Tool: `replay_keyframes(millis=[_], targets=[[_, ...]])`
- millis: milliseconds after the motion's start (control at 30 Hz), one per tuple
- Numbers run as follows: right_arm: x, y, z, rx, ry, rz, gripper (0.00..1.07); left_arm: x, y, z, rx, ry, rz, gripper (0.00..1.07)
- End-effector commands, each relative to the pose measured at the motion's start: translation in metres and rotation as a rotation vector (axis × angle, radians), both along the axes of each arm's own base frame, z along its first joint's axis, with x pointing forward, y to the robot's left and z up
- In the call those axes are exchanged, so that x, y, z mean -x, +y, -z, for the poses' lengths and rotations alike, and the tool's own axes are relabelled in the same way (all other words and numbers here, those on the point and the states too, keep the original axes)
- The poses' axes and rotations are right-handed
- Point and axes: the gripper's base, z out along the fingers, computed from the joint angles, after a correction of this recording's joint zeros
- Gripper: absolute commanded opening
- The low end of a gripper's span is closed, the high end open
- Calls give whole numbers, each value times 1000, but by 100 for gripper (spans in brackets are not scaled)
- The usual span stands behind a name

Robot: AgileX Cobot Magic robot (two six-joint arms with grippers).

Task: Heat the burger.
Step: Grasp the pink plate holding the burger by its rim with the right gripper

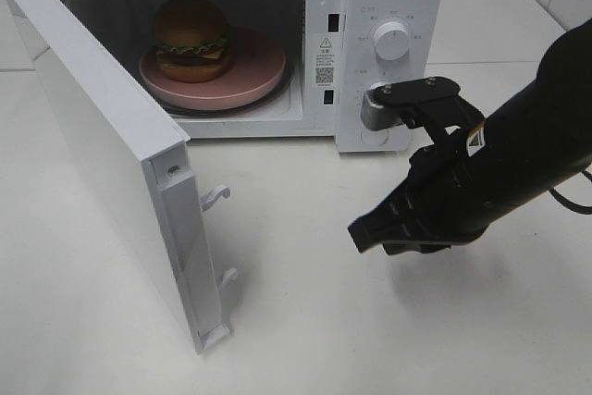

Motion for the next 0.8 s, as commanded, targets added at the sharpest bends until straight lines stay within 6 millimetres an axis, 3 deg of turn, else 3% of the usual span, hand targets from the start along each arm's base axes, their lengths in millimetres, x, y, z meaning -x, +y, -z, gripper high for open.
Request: replay_keyframes(millis=[33, 233, 333, 400, 800], targets=[[10, -6, -1, 93, 41, -201, 2, 1, -1, 1, 13, -2, 8, 100], [12, -8, -11, 209, 67, -482, 4, 1, -1, 1, 13, -2, 8, 100], [11, -8, -12, 226, 65, -526, 4, 1, -1, 1, 13, -2, 8, 100], [5, -8, -23, 302, 1, -735, 6, 1, -1, 1, 13, -2, 8, 100], [-12, -5, -45, 459, -207, -1210, 14, 1, -1, 1, 13, -2, 8, 100]])
